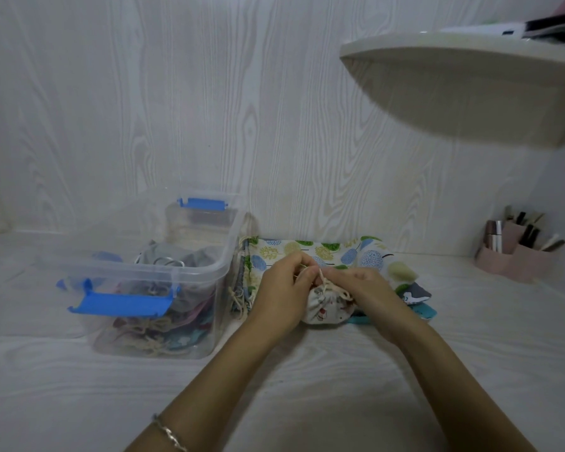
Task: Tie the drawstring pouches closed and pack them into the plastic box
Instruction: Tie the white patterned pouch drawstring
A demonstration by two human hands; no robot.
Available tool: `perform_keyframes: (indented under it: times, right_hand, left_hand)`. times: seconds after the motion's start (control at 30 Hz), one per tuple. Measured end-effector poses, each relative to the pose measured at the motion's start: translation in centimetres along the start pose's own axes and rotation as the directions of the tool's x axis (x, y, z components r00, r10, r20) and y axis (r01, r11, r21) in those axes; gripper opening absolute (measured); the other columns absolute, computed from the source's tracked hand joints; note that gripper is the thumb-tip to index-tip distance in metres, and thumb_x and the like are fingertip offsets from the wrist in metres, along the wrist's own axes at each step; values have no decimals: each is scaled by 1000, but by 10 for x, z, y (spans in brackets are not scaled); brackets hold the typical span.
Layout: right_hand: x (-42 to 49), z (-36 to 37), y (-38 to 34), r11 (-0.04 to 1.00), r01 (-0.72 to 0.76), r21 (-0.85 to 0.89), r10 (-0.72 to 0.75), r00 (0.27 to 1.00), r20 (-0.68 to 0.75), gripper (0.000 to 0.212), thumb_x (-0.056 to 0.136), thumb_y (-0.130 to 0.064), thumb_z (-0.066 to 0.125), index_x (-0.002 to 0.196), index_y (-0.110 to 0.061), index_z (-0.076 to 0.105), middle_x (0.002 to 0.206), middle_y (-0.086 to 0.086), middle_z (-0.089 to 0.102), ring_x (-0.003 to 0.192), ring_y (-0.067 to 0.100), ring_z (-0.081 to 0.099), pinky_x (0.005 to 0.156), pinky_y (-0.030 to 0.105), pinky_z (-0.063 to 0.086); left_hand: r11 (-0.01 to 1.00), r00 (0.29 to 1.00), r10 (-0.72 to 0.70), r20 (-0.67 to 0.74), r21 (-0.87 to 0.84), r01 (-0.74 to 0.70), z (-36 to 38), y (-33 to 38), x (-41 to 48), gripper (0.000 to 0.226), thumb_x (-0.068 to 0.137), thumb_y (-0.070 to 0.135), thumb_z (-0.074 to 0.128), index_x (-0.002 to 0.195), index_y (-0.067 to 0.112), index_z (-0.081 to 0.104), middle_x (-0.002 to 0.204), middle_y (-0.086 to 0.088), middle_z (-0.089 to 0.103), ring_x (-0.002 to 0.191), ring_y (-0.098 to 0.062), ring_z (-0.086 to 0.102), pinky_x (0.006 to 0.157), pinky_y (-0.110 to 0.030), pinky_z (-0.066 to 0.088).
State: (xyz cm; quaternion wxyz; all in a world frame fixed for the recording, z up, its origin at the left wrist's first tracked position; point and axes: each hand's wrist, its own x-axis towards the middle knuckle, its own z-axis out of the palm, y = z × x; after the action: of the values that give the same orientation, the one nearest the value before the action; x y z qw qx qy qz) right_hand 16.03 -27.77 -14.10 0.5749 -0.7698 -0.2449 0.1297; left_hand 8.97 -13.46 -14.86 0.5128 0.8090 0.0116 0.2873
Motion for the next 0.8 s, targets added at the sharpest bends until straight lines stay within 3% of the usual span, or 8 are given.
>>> perform_keyframes:
  times: [0.07,0.23,0.33,0.37,0.53,0.63,0.73,0.8]
  right_hand:
    - [1,-1,0,994,-21,107,16,999,47,37,88,-34,64,96,0,75,95,19,74,94,33,71,88,41,56]
    - [1,-6,-3,947,-91,307,67,994,90,26,89,-14,63,101,7,71,100,22,73,91,28,71,75,30,56]
    - [3,-5,1,961,-96,259,91,995,30,23,90,-17,64,100,2,73,98,18,74,88,24,72,71,28,56]
    - [4,-5,1,968,-97,231,97,995,13,23,89,-19,65,98,1,74,96,17,75,87,24,72,70,28,56]
    - [3,-4,5,994,-105,43,105,994,-1,24,84,-28,72,88,-5,77,92,19,75,91,31,71,90,43,53]
    - [-1,1,3,991,-114,-65,116,993,21,44,71,-41,73,85,1,74,94,27,72,89,34,69,89,48,51]
    - [-3,2,2,990,-105,-92,109,993,42,19,85,-20,67,85,-3,76,91,20,74,95,35,70,95,48,52]
    - [-4,0,1,988,-73,-133,80,995,53,14,87,-15,66,84,-9,78,91,19,75,97,36,69,95,49,51]
  left_hand:
    - [998,1000,26,-9,49,-25,2,-1,0,17,93,17,54,79,19,63,76,9,64,76,-7,60,71,-23,48]
    - [982,995,100,-25,162,-95,1,-4,-2,11,93,19,58,84,18,65,77,10,59,75,-7,55,69,-24,42]
    - [761,939,312,-143,630,-157,-2,-4,-2,6,85,30,67,83,27,72,81,6,56,81,-16,52,73,-31,38]
    - [718,933,329,-143,680,-149,-4,-2,-2,9,86,33,66,85,28,73,82,6,60,81,-16,54,73,-31,39]
    - [949,987,131,-89,300,-99,-1,3,-7,14,88,29,64,96,28,75,86,12,73,77,-1,63,75,-25,53]
    - [969,984,180,-1,173,-178,2,3,-8,23,88,19,66,109,24,73,102,9,73,88,3,62,84,-16,50]
    - [952,958,241,155,155,-265,2,2,-6,27,90,12,62,114,22,71,105,9,73,96,2,62,87,-14,48]
    - [970,968,187,169,123,-209,2,-1,-5,29,90,12,62,116,23,70,105,9,72,95,2,63,88,-17,50]
